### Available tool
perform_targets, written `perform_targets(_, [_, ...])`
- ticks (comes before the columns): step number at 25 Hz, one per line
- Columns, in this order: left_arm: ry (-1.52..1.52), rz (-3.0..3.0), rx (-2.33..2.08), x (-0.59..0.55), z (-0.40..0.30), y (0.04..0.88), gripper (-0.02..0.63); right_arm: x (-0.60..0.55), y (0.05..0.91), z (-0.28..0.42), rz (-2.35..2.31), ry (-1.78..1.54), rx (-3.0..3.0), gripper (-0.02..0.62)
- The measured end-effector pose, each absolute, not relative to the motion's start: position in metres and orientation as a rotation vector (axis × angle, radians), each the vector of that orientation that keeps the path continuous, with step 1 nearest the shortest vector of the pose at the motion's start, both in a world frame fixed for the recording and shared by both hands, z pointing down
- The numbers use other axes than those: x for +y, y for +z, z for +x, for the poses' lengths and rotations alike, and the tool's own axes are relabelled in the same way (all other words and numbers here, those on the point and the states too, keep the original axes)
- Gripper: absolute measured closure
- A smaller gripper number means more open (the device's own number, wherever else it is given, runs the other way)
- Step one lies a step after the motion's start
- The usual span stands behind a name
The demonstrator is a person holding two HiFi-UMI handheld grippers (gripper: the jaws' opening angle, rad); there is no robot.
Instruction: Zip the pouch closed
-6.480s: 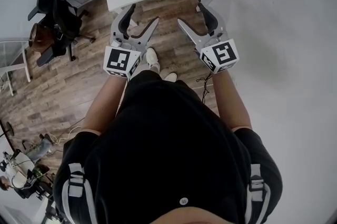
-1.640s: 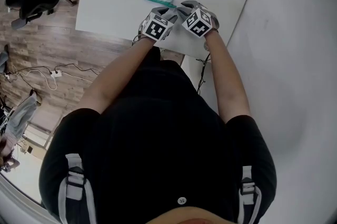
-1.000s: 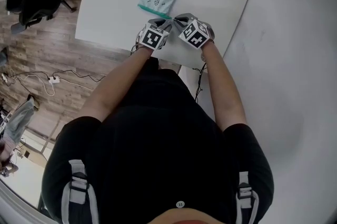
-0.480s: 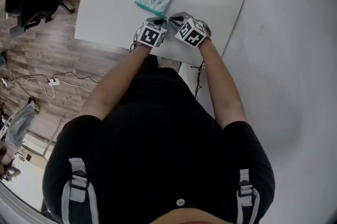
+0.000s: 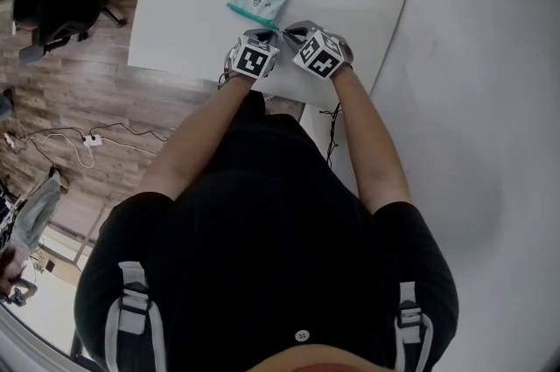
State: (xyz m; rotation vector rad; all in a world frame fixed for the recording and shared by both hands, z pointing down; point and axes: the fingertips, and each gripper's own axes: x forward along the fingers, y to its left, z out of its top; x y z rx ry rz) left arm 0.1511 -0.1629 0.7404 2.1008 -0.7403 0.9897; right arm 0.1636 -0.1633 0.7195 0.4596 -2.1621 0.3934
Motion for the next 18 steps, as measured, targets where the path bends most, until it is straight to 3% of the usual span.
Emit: perform_targets(18, [0.972,2.049,-0.85,-0.192,0.111,0.737,0.598,-0.176,0.711,0.182,0.534,0.393,-2.128,0.583])
